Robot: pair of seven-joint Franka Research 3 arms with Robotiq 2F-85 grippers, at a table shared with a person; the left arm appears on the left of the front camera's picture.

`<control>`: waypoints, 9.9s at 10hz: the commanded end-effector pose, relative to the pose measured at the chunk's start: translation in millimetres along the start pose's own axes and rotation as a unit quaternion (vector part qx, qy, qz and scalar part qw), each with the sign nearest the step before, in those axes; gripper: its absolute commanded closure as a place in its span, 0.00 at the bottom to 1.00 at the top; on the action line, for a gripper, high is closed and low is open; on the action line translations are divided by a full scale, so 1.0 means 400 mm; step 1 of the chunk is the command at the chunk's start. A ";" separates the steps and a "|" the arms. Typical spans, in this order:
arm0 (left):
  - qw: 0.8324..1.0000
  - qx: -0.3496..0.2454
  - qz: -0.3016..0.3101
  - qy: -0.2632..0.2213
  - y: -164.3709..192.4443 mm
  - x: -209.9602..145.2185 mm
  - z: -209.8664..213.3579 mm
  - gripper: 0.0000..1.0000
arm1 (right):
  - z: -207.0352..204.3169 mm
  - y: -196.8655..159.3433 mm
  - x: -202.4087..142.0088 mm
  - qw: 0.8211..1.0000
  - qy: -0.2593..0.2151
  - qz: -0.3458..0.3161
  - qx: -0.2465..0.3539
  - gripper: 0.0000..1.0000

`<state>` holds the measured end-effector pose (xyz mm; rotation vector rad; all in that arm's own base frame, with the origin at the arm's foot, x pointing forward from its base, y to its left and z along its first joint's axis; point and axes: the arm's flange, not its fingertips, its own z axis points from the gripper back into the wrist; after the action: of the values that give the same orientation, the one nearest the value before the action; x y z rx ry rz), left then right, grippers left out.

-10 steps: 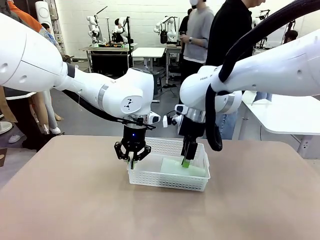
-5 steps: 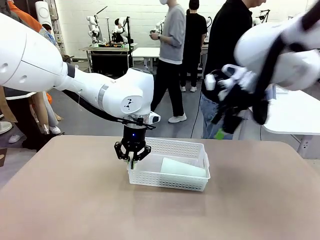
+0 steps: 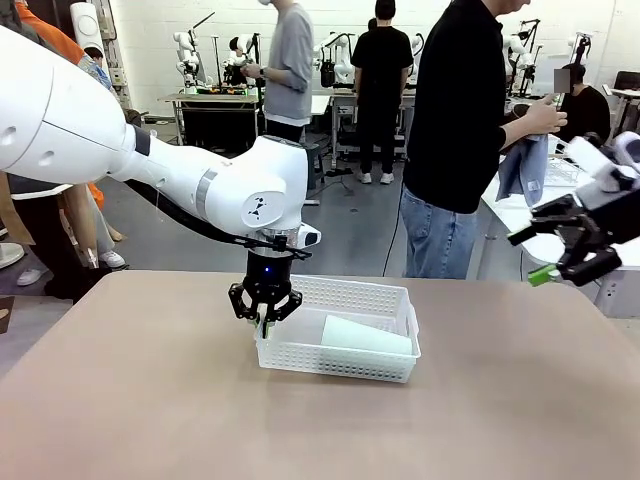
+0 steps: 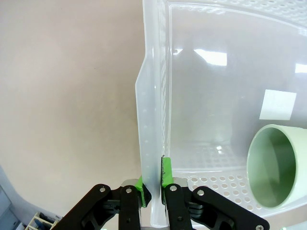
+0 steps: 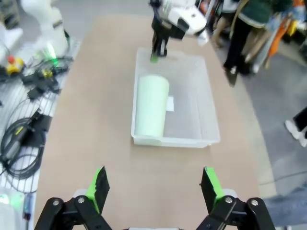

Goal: Clean and organize the cups into the basket.
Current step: Pick up the Organizing basket and move it to the center of the table, then pick up the Reusable plastic cup from the right side of the table and place it inside the Organizing basket, then pick up the Reusable plastic cup from the right side of the table and stack it inside the Organizing basket in the center of the table.

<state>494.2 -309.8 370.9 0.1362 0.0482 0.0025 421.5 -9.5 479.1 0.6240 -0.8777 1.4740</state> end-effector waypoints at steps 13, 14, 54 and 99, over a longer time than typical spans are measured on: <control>1.000 0.002 -0.002 0.000 0.001 0.000 -0.003 1.00 | 0.080 -0.019 -0.365 0.979 -0.168 -0.119 -0.009 0.00; 1.000 0.002 -0.002 0.000 0.001 0.000 -0.003 1.00 | 0.080 -0.019 -0.365 0.979 -0.168 -0.119 -0.009 0.00; 1.000 0.002 -0.002 0.000 0.001 0.000 -0.003 1.00 | -0.242 -0.144 -0.563 0.989 -0.129 -0.050 0.052 0.00; 1.000 0.002 -0.002 0.000 0.001 0.000 -0.003 1.00 | -0.253 0.030 0.092 0.995 0.007 -0.064 -0.075 0.19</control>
<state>494.4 -310.0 370.6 0.1362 0.0486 0.0023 412.1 67.3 437.3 0.6295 -0.9771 1.2315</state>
